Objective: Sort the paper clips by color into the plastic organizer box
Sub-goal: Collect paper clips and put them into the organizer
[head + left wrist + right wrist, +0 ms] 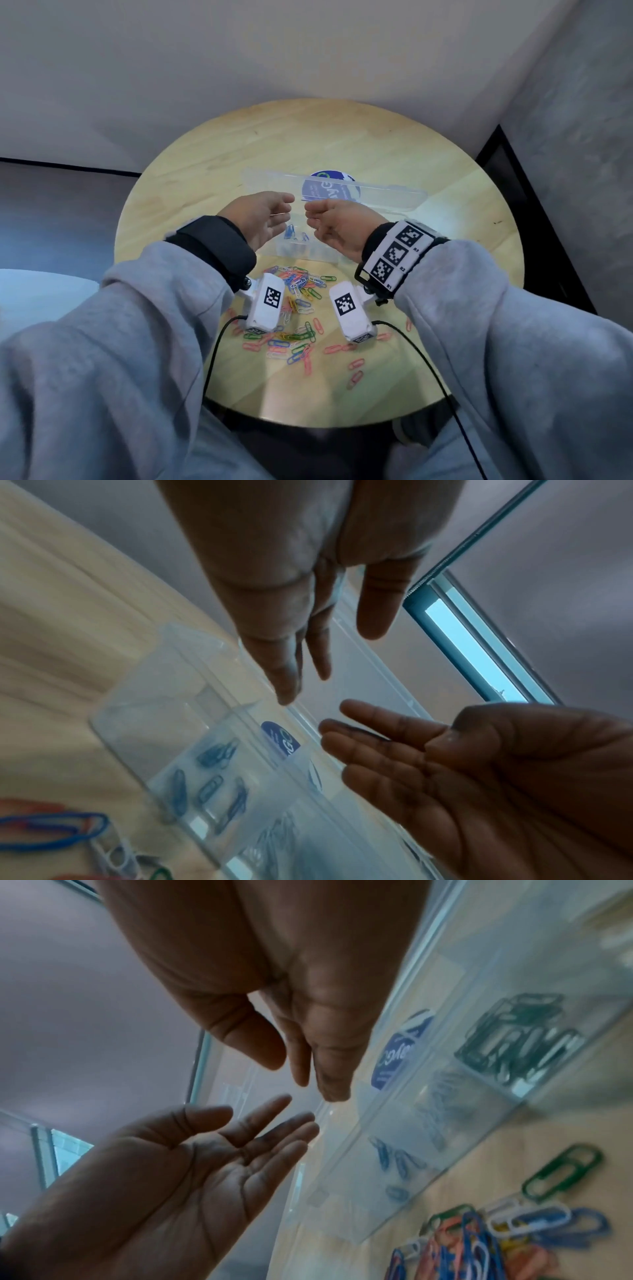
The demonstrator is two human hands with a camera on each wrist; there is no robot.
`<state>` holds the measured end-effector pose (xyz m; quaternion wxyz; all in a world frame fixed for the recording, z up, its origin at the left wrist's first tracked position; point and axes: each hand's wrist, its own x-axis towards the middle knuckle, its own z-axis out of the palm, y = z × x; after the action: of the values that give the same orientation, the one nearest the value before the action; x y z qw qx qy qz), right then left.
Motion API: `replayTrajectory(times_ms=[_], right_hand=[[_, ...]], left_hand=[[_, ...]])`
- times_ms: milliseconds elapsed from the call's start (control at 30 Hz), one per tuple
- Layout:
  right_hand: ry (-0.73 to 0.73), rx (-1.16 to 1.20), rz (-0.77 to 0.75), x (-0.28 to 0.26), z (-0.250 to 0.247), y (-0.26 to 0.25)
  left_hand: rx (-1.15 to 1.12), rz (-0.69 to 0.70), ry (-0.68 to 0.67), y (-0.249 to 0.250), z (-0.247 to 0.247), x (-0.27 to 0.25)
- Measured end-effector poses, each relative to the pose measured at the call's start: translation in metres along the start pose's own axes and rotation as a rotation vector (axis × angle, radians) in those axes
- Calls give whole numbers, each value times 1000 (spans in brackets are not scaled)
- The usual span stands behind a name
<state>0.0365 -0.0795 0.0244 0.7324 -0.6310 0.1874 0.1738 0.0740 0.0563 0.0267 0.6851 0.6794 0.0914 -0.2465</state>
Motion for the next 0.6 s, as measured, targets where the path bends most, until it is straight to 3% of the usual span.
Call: replayTrajectory(times_ms=[200, 333, 433, 600], right_hand=[[65, -305, -16, -38, -43, 5], [196, -599, 112, -60, -78, 22], [299, -896, 239, -69, -98, 37], [295, -1104, 396, -78, -102, 60]], left_hand=[[649, 115, -195, -15, 15, -20], [1142, 83, -383, -41, 44, -36], [1499, 55, -427, -61, 63, -47], [1737, -67, -493, -80, 73, -53]])
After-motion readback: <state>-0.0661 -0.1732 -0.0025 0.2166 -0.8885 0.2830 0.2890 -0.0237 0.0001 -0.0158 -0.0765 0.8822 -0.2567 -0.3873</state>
